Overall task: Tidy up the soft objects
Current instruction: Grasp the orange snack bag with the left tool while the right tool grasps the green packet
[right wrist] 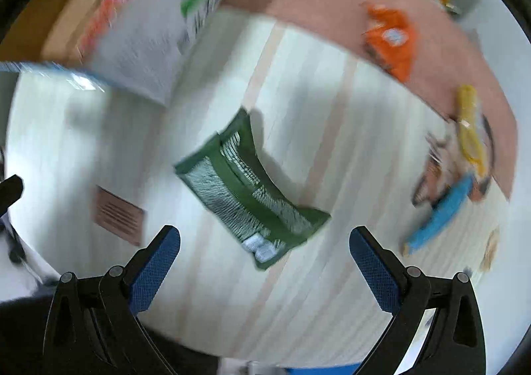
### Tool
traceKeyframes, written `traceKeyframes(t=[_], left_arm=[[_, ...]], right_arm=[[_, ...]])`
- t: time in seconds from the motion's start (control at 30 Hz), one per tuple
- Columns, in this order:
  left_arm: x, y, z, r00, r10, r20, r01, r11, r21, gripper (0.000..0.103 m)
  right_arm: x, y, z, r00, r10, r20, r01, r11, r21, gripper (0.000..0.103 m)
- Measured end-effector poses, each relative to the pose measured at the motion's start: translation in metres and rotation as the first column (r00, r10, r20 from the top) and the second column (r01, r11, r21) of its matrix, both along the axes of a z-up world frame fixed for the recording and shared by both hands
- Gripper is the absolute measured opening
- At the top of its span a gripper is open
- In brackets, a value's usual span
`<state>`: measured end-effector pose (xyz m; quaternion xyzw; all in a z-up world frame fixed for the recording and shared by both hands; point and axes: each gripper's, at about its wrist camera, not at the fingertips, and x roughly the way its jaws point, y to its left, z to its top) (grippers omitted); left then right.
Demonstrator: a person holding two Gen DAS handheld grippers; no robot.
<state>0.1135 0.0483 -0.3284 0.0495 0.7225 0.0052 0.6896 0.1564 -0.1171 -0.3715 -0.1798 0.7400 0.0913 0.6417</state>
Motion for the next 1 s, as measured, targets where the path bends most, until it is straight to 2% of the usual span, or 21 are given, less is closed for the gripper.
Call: traceKeyframes(t=[0.13, 0.17, 0.23, 0.27, 0.3, 0.37, 0.47, 0.53, 0.63, 0.67, 0.73, 0.8, 0.87, 1.0], left_arm=[[-0.003, -0.021, -0.005, 1.000, -0.003, -0.005, 0.004, 0.999, 0.052, 0.097], [-0.003, -0.024, -0.001, 1.000, -0.008, 0.001, 0.008, 0.998, 0.060, 0.097], [-0.002, -0.038, 0.011, 0.999, -0.024, 0.022, 0.023, 0.997, 0.073, 0.097], [0.000, -0.041, 0.019, 0.999, -0.031, 0.036, 0.028, 0.997, 0.078, 0.097], [0.004, -0.050, 0.031, 0.997, -0.041, 0.061, 0.036, 0.996, 0.083, 0.097], [0.015, -0.065, 0.053, 0.993, -0.060, 0.107, 0.052, 0.996, 0.077, 0.097], [0.037, -0.092, 0.080, 0.984, -0.089, 0.155, 0.083, 0.996, 0.042, 0.097], [0.066, -0.115, 0.090, 0.982, -0.099, 0.163, 0.101, 0.995, -0.001, 0.097], [0.111, -0.143, 0.085, 0.988, -0.100, 0.117, 0.111, 0.989, -0.093, 0.097], [0.129, -0.153, 0.079, 0.991, -0.097, 0.089, 0.109, 0.985, -0.135, 0.097], [0.171, -0.179, 0.061, 0.995, -0.092, 0.025, 0.095, 0.974, -0.206, 0.096], [0.203, -0.200, 0.042, 0.995, -0.092, -0.031, 0.083, 0.969, -0.233, 0.089], [0.227, -0.221, 0.023, 0.991, -0.105, -0.083, 0.082, 0.966, -0.244, 0.081], [0.254, -0.253, -0.013, 0.978, -0.123, -0.167, 0.079, 0.967, -0.244, 0.081]], right_arm=[[0.002, -0.001, -0.038, 0.997, 0.025, -0.069, -0.023, 0.999, 0.026, 0.103], [0.002, -0.003, -0.042, 0.997, 0.020, -0.068, -0.019, 0.999, 0.027, 0.100], [0.003, -0.014, -0.045, 0.997, -0.020, -0.070, 0.023, 0.999, 0.043, 0.074], [0.005, -0.023, -0.042, 0.996, -0.065, -0.068, 0.069, 0.996, 0.056, 0.066], [0.006, -0.031, -0.040, 0.993, -0.100, -0.067, 0.103, 0.993, 0.058, 0.050], [0.009, -0.056, -0.035, 0.976, -0.200, -0.081, 0.206, 0.976, 0.066, 0.038], [0.015, -0.107, -0.019, 0.912, -0.398, -0.097, 0.409, 0.897, 0.168, 0.037], [0.020, -0.147, -0.003, 0.852, -0.517, -0.086, 0.522, 0.822, 0.226, 0.037], [0.032, -0.192, 0.014, 0.772, -0.632, -0.065, 0.623, 0.733, 0.272, 0.036], [0.035, -0.202, 0.017, 0.754, -0.654, -0.064, 0.642, 0.713, 0.281, 0.036], [0.045, -0.231, 0.023, 0.697, -0.714, -0.063, 0.695, 0.652, 0.304, 0.036], [0.053, -0.252, 0.025, 0.660, -0.749, -0.059, 0.725, 0.614, 0.312, 0.036], [0.062, -0.268, 0.027, 0.638, -0.768, -0.056, 0.742, 0.594, 0.312, 0.036], [0.091, -0.285, 0.032, 0.626, -0.779, -0.039, 0.754, 0.591, 0.286, 0.036]])
